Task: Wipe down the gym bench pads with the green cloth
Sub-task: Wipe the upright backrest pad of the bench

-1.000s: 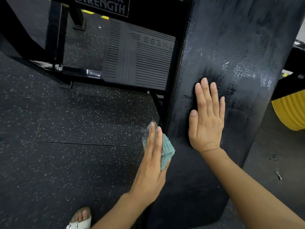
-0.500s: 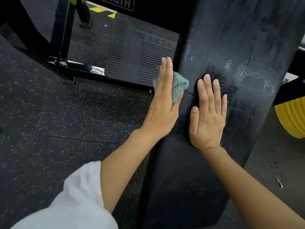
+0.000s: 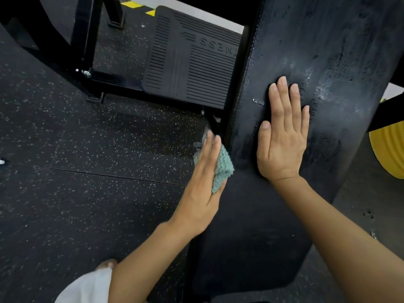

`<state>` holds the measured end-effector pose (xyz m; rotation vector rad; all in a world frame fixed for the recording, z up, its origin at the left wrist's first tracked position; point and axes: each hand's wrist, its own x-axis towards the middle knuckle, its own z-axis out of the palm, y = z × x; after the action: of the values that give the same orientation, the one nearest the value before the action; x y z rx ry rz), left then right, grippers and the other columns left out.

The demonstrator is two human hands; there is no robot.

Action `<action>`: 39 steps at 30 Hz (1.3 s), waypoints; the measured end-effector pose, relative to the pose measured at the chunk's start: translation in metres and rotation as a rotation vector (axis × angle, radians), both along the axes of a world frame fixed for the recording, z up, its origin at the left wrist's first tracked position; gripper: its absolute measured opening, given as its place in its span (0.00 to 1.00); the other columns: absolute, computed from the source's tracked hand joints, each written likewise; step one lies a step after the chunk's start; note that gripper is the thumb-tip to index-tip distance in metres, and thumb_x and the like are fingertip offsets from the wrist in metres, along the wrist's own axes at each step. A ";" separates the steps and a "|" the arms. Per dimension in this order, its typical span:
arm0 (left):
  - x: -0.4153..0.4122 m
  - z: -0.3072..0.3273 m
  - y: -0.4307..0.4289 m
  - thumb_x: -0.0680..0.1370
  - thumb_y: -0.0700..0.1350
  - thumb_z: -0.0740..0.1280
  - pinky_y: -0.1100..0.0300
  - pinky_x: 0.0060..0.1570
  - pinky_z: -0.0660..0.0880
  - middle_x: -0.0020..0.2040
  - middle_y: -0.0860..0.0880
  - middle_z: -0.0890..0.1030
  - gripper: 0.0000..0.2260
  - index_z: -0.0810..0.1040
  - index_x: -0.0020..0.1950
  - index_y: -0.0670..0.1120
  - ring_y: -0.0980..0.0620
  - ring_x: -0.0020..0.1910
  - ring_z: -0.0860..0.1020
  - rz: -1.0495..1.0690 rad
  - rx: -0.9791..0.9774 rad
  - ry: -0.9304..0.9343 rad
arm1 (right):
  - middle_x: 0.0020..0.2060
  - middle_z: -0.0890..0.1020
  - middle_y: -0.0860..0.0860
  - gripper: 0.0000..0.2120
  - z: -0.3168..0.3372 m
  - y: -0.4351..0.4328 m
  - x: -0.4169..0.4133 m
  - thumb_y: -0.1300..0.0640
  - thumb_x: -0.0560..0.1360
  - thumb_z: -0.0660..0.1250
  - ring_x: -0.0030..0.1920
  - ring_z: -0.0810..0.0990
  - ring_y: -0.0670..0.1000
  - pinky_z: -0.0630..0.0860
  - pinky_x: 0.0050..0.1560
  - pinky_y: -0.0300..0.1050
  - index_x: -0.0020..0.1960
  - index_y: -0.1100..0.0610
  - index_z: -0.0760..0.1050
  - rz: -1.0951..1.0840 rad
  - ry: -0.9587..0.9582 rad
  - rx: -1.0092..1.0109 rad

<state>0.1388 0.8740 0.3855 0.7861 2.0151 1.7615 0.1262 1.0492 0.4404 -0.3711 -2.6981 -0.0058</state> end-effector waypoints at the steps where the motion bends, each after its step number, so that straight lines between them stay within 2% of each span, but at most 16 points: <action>1: 0.009 -0.004 -0.004 0.83 0.40 0.55 0.58 0.77 0.44 0.80 0.53 0.40 0.30 0.41 0.79 0.48 0.52 0.79 0.42 -0.005 -0.007 -0.008 | 0.78 0.56 0.49 0.26 0.000 0.000 0.000 0.53 0.80 0.46 0.78 0.51 0.51 0.47 0.77 0.53 0.78 0.54 0.53 0.001 0.001 0.000; 5: 0.030 -0.014 -0.014 0.82 0.38 0.56 0.58 0.77 0.44 0.80 0.54 0.39 0.32 0.40 0.79 0.49 0.53 0.79 0.41 0.000 -0.027 -0.042 | 0.78 0.56 0.48 0.26 0.000 0.002 0.001 0.53 0.81 0.46 0.78 0.50 0.50 0.47 0.77 0.54 0.79 0.53 0.53 0.011 0.006 -0.003; 9: 0.025 -0.006 0.002 0.82 0.38 0.56 0.67 0.74 0.41 0.80 0.52 0.40 0.32 0.37 0.77 0.52 0.57 0.78 0.41 0.082 -0.002 -0.068 | 0.78 0.55 0.48 0.26 -0.002 0.003 0.001 0.53 0.81 0.47 0.78 0.50 0.50 0.46 0.77 0.54 0.79 0.52 0.52 0.022 0.016 -0.005; 12: 0.011 0.001 0.014 0.82 0.36 0.57 0.68 0.74 0.41 0.80 0.52 0.41 0.33 0.38 0.77 0.53 0.60 0.78 0.41 0.148 0.025 -0.089 | 0.78 0.55 0.48 0.25 -0.002 0.003 0.001 0.54 0.81 0.47 0.78 0.50 0.50 0.46 0.77 0.54 0.79 0.52 0.52 0.026 0.023 -0.008; 17: -0.022 0.013 0.027 0.83 0.37 0.57 0.68 0.74 0.42 0.81 0.49 0.43 0.31 0.41 0.79 0.46 0.58 0.78 0.41 0.149 0.034 -0.022 | 0.78 0.55 0.47 0.26 -0.002 0.004 0.001 0.54 0.81 0.47 0.78 0.50 0.49 0.46 0.77 0.53 0.79 0.52 0.53 0.038 0.036 -0.021; 23: -0.030 0.010 0.031 0.83 0.40 0.56 0.63 0.76 0.43 0.81 0.49 0.44 0.29 0.45 0.80 0.46 0.57 0.79 0.43 0.146 0.073 0.034 | 0.78 0.56 0.47 0.25 -0.003 0.003 0.001 0.54 0.81 0.47 0.78 0.50 0.48 0.46 0.77 0.53 0.79 0.52 0.53 0.046 0.058 -0.016; 27: -0.022 -0.001 0.022 0.83 0.39 0.56 0.66 0.75 0.43 0.81 0.49 0.44 0.29 0.44 0.80 0.47 0.57 0.79 0.43 0.095 0.078 0.090 | 0.78 0.55 0.47 0.25 -0.005 0.003 0.002 0.55 0.81 0.47 0.78 0.49 0.49 0.45 0.77 0.52 0.79 0.52 0.53 0.047 0.070 -0.014; 32: -0.006 -0.015 0.010 0.83 0.38 0.56 0.61 0.77 0.44 0.81 0.51 0.43 0.29 0.44 0.80 0.48 0.58 0.78 0.42 0.053 0.099 0.098 | 0.78 0.55 0.48 0.25 -0.008 0.000 0.006 0.54 0.81 0.47 0.78 0.49 0.49 0.44 0.77 0.52 0.79 0.53 0.53 0.053 0.081 -0.045; 35: 0.008 -0.027 0.003 0.82 0.38 0.56 0.58 0.77 0.45 0.81 0.52 0.43 0.30 0.44 0.80 0.50 0.59 0.78 0.42 0.038 0.123 0.091 | 0.79 0.53 0.48 0.25 -0.017 -0.011 0.028 0.54 0.82 0.48 0.78 0.47 0.49 0.43 0.77 0.53 0.79 0.53 0.52 0.097 0.044 -0.083; 39: 0.021 -0.039 -0.002 0.82 0.42 0.56 0.58 0.77 0.45 0.81 0.54 0.43 0.29 0.44 0.79 0.51 0.60 0.78 0.43 0.041 0.142 0.096 | 0.79 0.52 0.47 0.25 -0.044 -0.033 0.072 0.53 0.83 0.48 0.78 0.45 0.48 0.44 0.77 0.54 0.79 0.53 0.51 0.126 -0.014 -0.071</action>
<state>0.1594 0.8717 0.3469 0.8945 1.9967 1.9416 0.1986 1.0165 0.3967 -0.2217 -2.7357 0.1253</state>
